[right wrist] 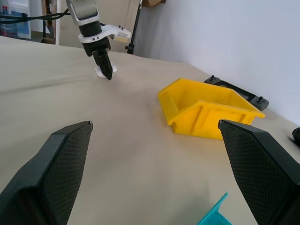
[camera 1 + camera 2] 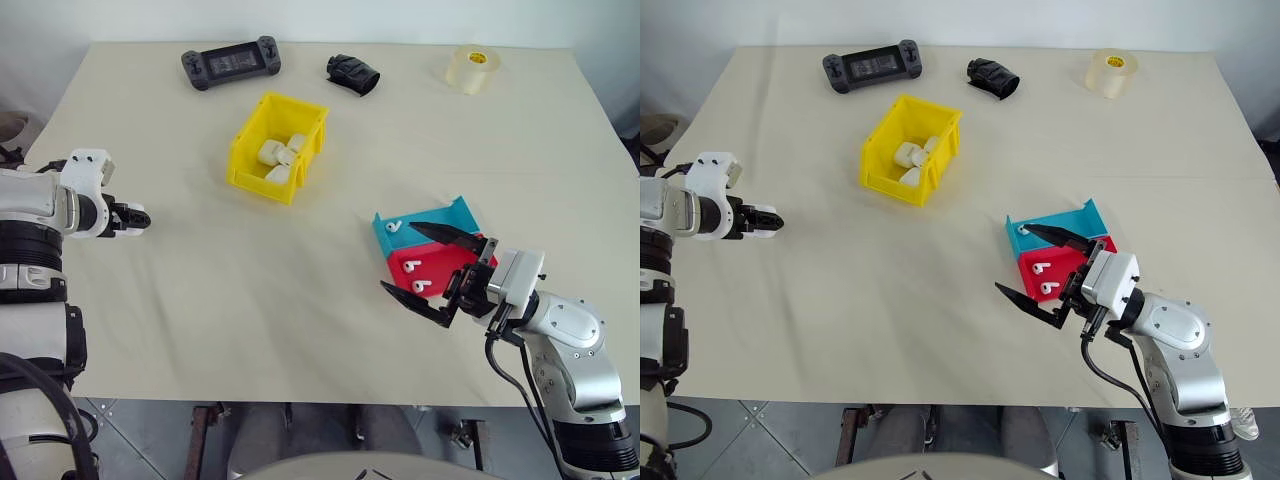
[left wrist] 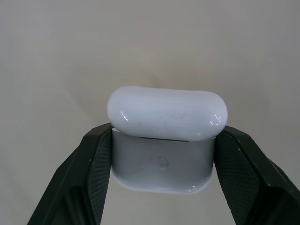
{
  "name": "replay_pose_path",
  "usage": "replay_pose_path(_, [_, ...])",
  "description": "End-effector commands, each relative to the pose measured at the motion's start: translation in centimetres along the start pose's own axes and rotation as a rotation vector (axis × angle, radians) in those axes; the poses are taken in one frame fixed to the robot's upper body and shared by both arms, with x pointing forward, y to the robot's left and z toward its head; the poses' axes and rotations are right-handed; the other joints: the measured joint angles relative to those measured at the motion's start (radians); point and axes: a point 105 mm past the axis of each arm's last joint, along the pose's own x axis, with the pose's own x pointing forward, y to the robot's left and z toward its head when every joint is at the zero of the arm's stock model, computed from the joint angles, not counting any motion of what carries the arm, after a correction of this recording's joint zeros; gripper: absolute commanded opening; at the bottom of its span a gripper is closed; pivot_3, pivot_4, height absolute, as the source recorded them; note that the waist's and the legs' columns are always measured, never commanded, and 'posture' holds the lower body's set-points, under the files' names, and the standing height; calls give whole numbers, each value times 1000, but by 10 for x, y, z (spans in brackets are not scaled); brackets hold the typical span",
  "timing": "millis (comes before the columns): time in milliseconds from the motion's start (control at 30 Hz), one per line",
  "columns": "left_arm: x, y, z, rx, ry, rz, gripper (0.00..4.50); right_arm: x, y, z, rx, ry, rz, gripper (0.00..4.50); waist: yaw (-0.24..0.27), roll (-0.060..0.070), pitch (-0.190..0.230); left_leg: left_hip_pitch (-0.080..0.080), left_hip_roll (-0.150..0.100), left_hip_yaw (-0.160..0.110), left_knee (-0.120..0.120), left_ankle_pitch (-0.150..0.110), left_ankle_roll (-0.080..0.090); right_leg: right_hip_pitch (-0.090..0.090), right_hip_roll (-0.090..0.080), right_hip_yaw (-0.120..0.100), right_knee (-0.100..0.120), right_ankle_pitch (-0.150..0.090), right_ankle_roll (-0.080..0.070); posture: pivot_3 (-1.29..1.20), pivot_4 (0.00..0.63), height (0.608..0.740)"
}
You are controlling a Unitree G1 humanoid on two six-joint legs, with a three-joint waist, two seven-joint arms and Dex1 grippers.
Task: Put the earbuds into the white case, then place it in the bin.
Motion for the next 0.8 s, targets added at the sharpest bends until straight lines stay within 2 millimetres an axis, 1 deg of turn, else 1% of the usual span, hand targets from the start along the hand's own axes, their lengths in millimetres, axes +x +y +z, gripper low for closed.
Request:
replay_pose_path(33, [-13,3,10,30,-88,-54,2811,0,-3,4,-21,-18,-15,4500,0,0,0,0,0,0,0,0,0,0,0,0,0,0,0,0,150,740])
replay_pose_path(100, [-28,-15,28,81,-236,-210,2811,-1,-3,4,-18,-14,-21,4500,1,0,0,0,1,0,0,0,0,0,0,0,0,0,0,0,150,740])
replay_pose_path(133, [-41,-27,37,168,-352,-304,2811,-2,-3,3,-17,-10,-24,4500,1,0,0,0,3,0,0,0,0,-1,0,0,0,0,0,0,150,740])
replay_pose_path(167, [-56,-39,40,252,-450,-392,2811,-3,-3,3,-15,-6,-28,4500,1,0,0,-1,6,-1,1,0,0,-1,-1,0,0,0,0,0,150,740])
replay_pose_path(233, [-78,-58,36,369,-596,-521,2811,-5,-4,3,-14,2,-33,4500,2,0,0,-5,8,-1,4,0,0,-1,-2,0,0,0,0,0,150,740])
replay_pose_path(267, [-94,-75,26,419,-685,-668,2811,-7,-5,2,-14,13,-39,4500,0,0,0,-8,9,-2,6,-1,-1,-2,-2,-1,-1,0,0,0,150,740])
replay_pose_path(300, [-105,-85,16,455,-749,-754,2811,-9,-5,1,-16,24,-44,4500,0,0,0,-9,9,-3,7,-1,-1,-3,-3,-1,-1,0,0,0,150,740])
replay_pose_path(333, [-111,-92,7,470,-793,-805,2811,-12,-7,0,-18,35,-52,4500,2,0,0,-10,10,-2,6,-1,-1,-3,-3,0,-1,0,0,0,150,740])
replay_pose_path(400, [-110,-103,-9,509,-807,-862,2811,-17,-10,-1,-26,55,-64,4500,3,0,0,-10,10,-2,7,-1,-1,-3,-3,0,-4,0,0,0,150,740])
replay_pose_path(467, [-106,-119,-19,546,-870,-893,2811,-25,-16,-2,-39,77,-84,4500,8,1,0,-9,10,-3,8,-1,-1,-2,-2,0,-4,0,0,0,150,740])
replay_pose_path(533, [-104,-141,-20,506,-982,-944,2811,-34,-22,-2,-57,106,-107,4500,22,0,0,-8,9,-2,9,-1,-1,0,-1,-1,-3,0,0,0,150,740])
replay_pose_path(567, [-104,-149,-20,480,-1013,-967,2811,-37,-24,-1,-62,113,-116,4500,29,0,0,-8,8,-2,10,-2,0,0,-1,-1,-4,0,0,0,150,740])
replay_pose_path(600, [-103,-157,-22,477,-1032,-990,2811,-40,-25,-1,-66,120,-125,4500,31,0,0,-8,8,-2,11,-2,0,1,0,-1,-3,1,0,0,150,740])
replay_pose_path(700, [-91,-193,-37,486,-1056,-1081,2811,-56,-27,2,-86,164,-171,4500,34,0,-1,-9,7,-2,12,-3,3,1,0,-1,-3,1,1,0,150,740])
replay_pose_path(733, [-89,-201,-39,475,-1075,-1108,2811,-61,-26,2,-92,181,-186,4500,35,0,-1,-9,6,-1,11,-4,3,1,0,-1,-3,1,1,0,150,740])
replay_pose_path(800, [-86,-208,-40,450,-1100,-1133,2811,-70,-24,3,-96,209,-207,4500,35,0,-1,-9,5,1,12,-4,4,1,0,-2,-2,1,2,0,150,740])
